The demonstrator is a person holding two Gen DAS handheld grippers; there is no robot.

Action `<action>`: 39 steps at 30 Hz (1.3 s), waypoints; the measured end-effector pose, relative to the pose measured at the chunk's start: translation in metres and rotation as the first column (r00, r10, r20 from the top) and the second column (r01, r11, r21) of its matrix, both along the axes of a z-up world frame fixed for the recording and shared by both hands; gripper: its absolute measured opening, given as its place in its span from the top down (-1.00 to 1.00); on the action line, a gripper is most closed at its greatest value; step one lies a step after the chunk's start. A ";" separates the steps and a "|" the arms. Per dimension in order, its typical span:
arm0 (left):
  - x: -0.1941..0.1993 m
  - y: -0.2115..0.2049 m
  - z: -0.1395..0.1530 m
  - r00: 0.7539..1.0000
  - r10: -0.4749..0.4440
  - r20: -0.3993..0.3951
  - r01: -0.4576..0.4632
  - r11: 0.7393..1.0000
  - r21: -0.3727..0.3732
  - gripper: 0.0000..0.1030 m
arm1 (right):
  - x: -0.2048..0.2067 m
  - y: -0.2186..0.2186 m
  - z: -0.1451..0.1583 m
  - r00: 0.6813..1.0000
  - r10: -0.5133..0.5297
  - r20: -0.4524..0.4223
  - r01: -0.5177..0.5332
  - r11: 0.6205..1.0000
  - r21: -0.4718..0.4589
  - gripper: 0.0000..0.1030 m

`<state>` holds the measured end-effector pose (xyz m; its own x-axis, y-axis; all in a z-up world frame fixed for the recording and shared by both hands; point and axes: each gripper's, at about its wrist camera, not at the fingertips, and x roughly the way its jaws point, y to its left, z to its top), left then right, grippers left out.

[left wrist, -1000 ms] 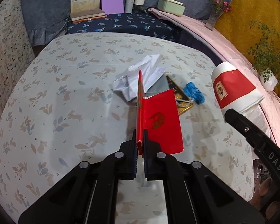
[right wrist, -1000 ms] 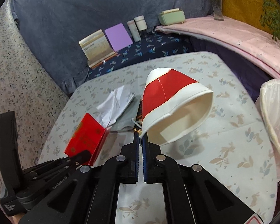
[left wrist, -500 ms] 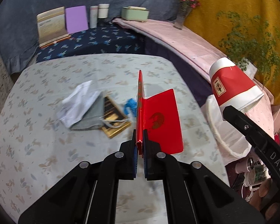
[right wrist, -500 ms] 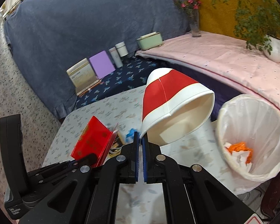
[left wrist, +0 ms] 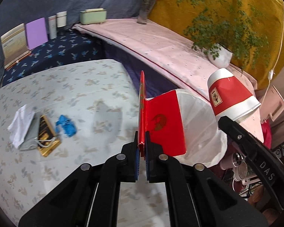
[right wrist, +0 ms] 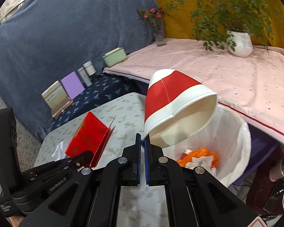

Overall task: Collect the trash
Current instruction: 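Carry the red packet and cup to the bin and open both tools, then move both tools back to the table toward the tissue and blue tape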

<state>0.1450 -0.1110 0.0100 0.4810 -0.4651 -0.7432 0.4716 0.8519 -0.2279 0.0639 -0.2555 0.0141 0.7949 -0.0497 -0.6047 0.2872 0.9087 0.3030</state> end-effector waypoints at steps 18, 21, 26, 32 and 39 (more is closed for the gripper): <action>0.009 -0.093 -0.021 0.986 -0.158 -0.056 0.156 0.987 -0.030 0.87 | -0.011 -0.065 -0.037 0.993 -0.094 -0.076 0.098 0.994 0.045 0.93; 0.013 -0.096 -0.024 0.987 -0.146 -0.066 0.144 0.989 -0.041 0.57 | -0.010 -0.070 -0.040 0.992 -0.097 -0.080 0.101 0.994 0.049 0.92; 0.016 -0.093 -0.020 0.992 -0.121 -0.044 0.118 0.991 -0.059 0.13 | -0.006 -0.070 -0.041 0.992 -0.100 -0.080 0.104 0.994 0.042 0.76; 0.020 -0.084 -0.021 0.995 -0.094 -0.046 0.092 0.995 -0.048 0.12 | -0.003 -0.067 -0.039 0.993 -0.095 -0.073 0.098 0.994 0.044 0.66; 0.024 -0.062 -0.020 0.998 -0.051 -0.044 0.048 0.997 -0.053 0.10 | -0.002 -0.061 -0.030 0.994 -0.091 -0.054 0.093 0.995 0.032 0.53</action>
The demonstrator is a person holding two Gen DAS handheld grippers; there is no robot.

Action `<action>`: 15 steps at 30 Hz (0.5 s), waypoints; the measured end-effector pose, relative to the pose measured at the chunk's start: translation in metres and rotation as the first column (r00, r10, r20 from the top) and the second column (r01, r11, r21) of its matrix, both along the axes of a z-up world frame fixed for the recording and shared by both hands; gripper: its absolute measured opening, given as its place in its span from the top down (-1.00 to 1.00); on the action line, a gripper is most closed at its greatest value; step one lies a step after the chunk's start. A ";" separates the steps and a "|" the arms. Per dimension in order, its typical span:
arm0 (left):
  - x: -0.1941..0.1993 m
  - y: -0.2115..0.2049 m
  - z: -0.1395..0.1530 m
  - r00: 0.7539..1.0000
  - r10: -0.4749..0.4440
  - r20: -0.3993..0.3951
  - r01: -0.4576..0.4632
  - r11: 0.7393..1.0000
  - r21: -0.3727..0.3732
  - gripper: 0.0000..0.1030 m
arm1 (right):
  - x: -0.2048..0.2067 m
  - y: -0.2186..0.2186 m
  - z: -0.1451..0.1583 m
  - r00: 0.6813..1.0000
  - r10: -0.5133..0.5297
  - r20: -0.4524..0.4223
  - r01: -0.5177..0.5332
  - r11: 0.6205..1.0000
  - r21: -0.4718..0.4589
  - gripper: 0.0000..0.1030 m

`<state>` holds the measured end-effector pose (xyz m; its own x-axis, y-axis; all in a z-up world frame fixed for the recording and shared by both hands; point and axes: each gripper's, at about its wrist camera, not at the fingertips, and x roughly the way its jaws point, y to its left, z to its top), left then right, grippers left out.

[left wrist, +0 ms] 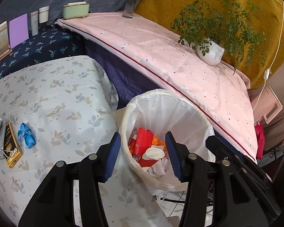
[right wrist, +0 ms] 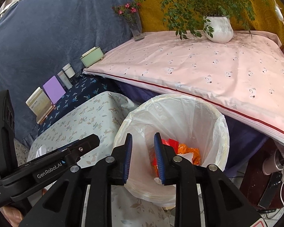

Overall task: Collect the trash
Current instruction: 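Move both tools back to the table toward the tissue and blue tape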

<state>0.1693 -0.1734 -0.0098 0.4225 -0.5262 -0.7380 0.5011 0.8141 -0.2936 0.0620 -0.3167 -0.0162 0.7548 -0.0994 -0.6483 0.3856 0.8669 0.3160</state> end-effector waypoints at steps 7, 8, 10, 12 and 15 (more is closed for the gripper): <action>0.000 0.021 0.008 0.999 0.037 0.028 -0.037 0.999 -0.002 0.10 | 0.003 0.017 0.010 1.000 0.026 0.012 -0.026 1.000 -0.017 0.39; 0.000 0.025 0.009 0.999 0.042 0.032 -0.042 0.999 -0.002 0.10 | 0.004 0.020 0.011 0.999 0.031 0.013 -0.031 0.999 -0.020 0.37; 0.001 0.034 0.011 0.998 0.058 0.038 -0.058 0.998 -0.003 0.06 | 0.007 0.025 0.012 0.999 0.043 0.013 -0.043 0.999 -0.023 0.35; 0.002 0.044 0.012 0.996 0.078 0.043 -0.078 0.997 -0.008 0.00 | 0.009 0.031 0.014 0.999 0.053 0.014 -0.052 0.998 -0.026 0.32; 0.004 0.060 0.013 0.993 0.105 0.055 -0.105 0.994 -0.008 -0.02 | 0.013 0.043 0.016 0.997 0.071 0.015 -0.071 0.997 -0.031 0.32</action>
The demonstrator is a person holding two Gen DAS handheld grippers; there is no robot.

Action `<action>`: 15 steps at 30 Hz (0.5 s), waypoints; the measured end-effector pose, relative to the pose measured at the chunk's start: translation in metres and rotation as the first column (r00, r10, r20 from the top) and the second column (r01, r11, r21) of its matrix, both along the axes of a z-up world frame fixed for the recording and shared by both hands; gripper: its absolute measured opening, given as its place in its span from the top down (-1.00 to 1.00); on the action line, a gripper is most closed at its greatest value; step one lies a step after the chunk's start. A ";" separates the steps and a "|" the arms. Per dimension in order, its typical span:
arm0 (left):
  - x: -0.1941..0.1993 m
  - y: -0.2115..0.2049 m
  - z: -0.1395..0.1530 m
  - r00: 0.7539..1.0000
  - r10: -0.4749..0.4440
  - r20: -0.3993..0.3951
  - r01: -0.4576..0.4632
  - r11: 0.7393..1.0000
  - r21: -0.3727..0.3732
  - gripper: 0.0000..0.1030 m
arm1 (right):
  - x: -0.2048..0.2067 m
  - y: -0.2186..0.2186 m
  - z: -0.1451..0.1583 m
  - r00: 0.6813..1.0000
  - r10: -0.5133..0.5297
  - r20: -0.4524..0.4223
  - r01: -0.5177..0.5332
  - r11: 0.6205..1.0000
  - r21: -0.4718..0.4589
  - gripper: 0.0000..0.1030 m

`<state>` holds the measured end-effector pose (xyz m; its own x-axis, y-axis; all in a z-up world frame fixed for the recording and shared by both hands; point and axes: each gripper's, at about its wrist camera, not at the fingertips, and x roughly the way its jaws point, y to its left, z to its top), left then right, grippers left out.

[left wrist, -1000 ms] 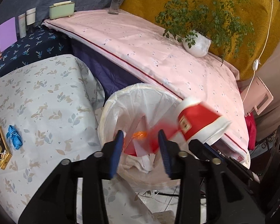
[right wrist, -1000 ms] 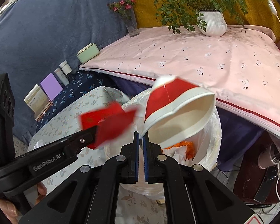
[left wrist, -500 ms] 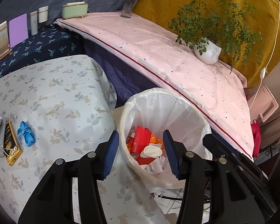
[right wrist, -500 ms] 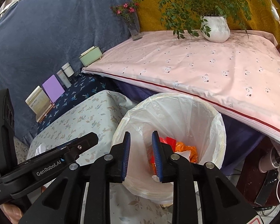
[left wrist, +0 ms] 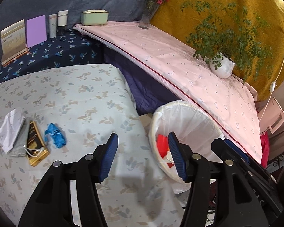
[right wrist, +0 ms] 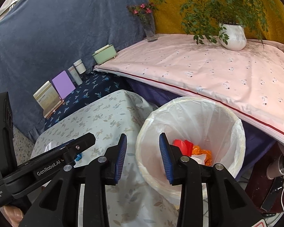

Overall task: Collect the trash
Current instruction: 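Move both tools back to the table toward the tissue and blue tape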

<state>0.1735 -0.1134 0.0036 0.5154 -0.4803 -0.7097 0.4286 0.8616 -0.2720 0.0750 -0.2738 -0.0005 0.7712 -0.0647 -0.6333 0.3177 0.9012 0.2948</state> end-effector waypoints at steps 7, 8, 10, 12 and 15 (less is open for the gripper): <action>0.007 0.044 0.000 0.998 0.069 0.007 -0.069 0.998 0.003 -0.04 | 0.012 0.033 0.003 0.999 0.054 -0.006 -0.054 0.998 -0.015 0.31; 0.008 0.049 0.000 0.997 0.078 0.006 -0.078 0.997 0.001 -0.05 | 0.014 0.038 0.003 0.998 0.062 -0.007 -0.062 0.998 -0.016 0.31; 0.011 0.063 -0.001 0.995 0.101 0.003 -0.101 0.995 -0.004 -0.12 | 0.018 0.048 0.002 0.997 0.079 -0.011 -0.079 0.997 -0.018 0.31; 0.013 0.077 -0.002 0.993 0.122 0.002 -0.122 0.993 -0.006 -0.12 | 0.022 0.057 0.002 0.995 0.094 -0.015 -0.095 0.995 -0.022 0.31; 0.017 0.097 -0.005 0.989 0.151 -0.002 -0.151 0.989 -0.006 -0.12 | 0.028 0.073 0.000 0.993 0.120 -0.024 -0.120 0.992 -0.026 0.31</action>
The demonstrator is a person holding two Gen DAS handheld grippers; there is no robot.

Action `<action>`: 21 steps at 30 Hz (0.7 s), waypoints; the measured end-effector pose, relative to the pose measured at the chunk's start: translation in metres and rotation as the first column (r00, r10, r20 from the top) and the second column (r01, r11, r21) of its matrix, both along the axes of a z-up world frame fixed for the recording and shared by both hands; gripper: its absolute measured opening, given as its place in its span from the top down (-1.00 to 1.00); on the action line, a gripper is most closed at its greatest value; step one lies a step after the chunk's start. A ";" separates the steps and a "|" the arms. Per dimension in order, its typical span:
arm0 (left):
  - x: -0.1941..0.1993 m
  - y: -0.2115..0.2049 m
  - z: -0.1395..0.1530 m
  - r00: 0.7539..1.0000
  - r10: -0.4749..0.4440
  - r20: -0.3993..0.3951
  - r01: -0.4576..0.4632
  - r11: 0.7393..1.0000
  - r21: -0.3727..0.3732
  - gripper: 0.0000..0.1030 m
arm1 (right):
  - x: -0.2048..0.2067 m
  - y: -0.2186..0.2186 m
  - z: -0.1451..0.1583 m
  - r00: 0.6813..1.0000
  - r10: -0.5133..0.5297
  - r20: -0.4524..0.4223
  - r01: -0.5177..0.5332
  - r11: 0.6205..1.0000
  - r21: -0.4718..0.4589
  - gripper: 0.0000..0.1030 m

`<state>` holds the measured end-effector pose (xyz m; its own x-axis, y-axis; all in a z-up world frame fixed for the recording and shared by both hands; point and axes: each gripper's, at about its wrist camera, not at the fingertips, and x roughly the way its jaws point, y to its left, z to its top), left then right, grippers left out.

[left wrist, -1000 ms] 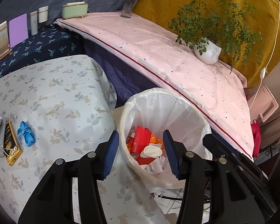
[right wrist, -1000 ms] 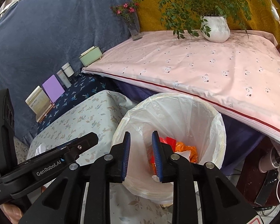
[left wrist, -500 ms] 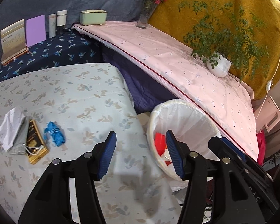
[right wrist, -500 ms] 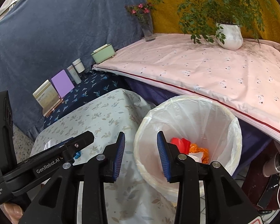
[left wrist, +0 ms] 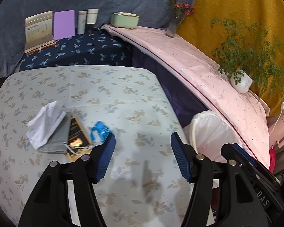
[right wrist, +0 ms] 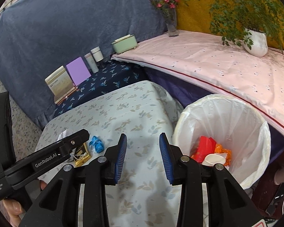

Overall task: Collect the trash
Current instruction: 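Move both tools back to the table toward the tissue and blue tape, then grasp the white tissue with the left tool while the right tool grasps the blue tape measure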

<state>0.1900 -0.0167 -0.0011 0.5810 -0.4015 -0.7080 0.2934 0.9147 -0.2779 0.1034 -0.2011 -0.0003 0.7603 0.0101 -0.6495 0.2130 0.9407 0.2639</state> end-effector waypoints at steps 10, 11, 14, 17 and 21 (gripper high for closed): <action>0.013 0.073 -0.012 0.993 0.119 0.011 -0.119 0.992 0.049 -0.32 | 0.027 0.053 -0.014 0.995 0.093 -0.039 -0.094 0.995 -0.019 0.22; 0.015 0.080 -0.013 0.992 0.129 0.012 -0.130 0.990 0.057 -0.33 | 0.029 0.059 -0.016 0.994 0.102 -0.045 -0.103 0.994 -0.021 0.22; 0.021 0.101 -0.018 0.986 0.167 0.013 -0.168 0.982 0.081 -0.37 | 0.039 0.076 -0.024 0.990 0.128 -0.062 -0.130 0.991 -0.024 0.22; 0.027 0.119 -0.023 0.981 0.192 0.019 -0.193 0.975 0.109 -0.39 | 0.050 0.090 -0.033 0.985 0.150 -0.084 -0.153 0.988 -0.026 0.22; 0.037 0.134 -0.032 0.979 0.203 0.015 -0.203 0.968 0.147 -0.54 | 0.066 0.107 -0.045 0.978 0.173 -0.113 -0.177 0.984 -0.028 0.22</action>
<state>0.2267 0.1172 -0.0336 0.6398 -0.1670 -0.7502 0.0976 0.9859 -0.1362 0.1690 -0.0944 -0.0453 0.6728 0.1104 -0.7315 0.0698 0.9749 0.2114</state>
